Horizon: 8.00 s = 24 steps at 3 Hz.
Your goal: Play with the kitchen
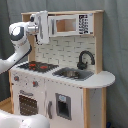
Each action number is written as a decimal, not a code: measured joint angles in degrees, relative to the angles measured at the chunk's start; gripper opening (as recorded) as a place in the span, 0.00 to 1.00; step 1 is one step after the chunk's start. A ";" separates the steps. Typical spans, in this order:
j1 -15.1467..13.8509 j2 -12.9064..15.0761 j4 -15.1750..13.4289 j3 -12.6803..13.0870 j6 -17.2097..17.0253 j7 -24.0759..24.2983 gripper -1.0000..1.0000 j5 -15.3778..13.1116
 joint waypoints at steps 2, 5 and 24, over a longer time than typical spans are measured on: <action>5.42 -0.13 -7.42 -1.08 6.18 -4.18 0.00 -0.10; 9.28 -0.36 -14.34 -0.59 17.03 -7.72 0.00 -0.05; 29.84 -6.35 -25.78 33.97 65.11 7.38 1.00 -15.90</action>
